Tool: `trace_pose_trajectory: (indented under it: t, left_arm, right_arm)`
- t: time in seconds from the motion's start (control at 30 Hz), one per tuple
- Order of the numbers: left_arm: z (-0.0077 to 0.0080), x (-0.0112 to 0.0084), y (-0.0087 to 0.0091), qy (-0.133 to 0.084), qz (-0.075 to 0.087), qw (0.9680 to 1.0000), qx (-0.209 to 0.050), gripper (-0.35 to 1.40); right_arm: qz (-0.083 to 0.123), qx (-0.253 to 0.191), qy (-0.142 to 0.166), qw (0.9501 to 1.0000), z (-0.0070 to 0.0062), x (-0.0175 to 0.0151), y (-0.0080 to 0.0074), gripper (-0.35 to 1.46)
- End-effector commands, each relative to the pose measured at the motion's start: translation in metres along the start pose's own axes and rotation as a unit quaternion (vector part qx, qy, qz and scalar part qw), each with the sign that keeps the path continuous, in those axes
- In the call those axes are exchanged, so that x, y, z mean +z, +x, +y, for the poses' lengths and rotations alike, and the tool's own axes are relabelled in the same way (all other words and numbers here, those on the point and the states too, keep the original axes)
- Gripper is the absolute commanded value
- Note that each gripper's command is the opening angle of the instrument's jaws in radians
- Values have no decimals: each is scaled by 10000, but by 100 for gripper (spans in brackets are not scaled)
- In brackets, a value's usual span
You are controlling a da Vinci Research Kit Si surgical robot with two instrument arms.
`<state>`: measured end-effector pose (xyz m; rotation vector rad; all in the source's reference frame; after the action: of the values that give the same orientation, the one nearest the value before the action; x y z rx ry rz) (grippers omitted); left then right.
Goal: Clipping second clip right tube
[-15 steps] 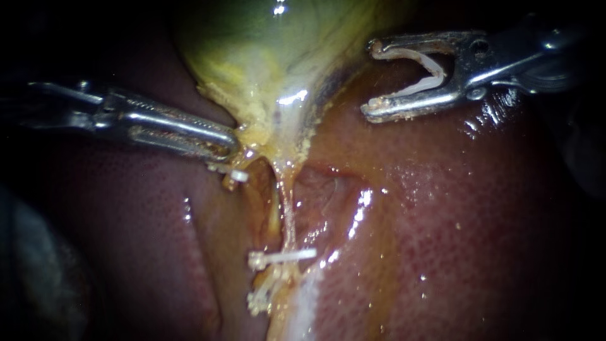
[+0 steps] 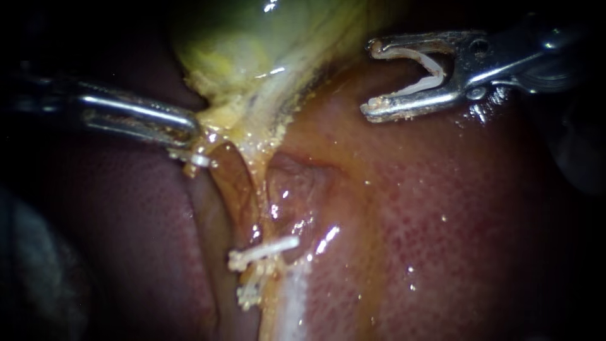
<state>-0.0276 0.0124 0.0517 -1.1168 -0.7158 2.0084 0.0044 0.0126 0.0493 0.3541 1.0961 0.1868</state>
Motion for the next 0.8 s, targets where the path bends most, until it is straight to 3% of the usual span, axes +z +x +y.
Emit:
trace_pose_trajectory:
  t: [0.03,0.23,0.43,0.8]
  left_arm:
    - [1,0,-1,0,-3,10000,-11,-35]
    - [1,1,-2,4,-2,10000,-9,-35]
    - [1,0,-2,1,-3,10000,-8,-35]
    - [1,-1,-2,-1,-4,10000,-9,-35]
  right_arm:
    - [1,-3,27,10000,-2,0,1,50]
    - [19,-35,304,9995,-24,14,10,50]
    - [-17,435,633,9970,-51,38,14,48]
    - [-202,1313,930,9868,-80,92,-16,48]
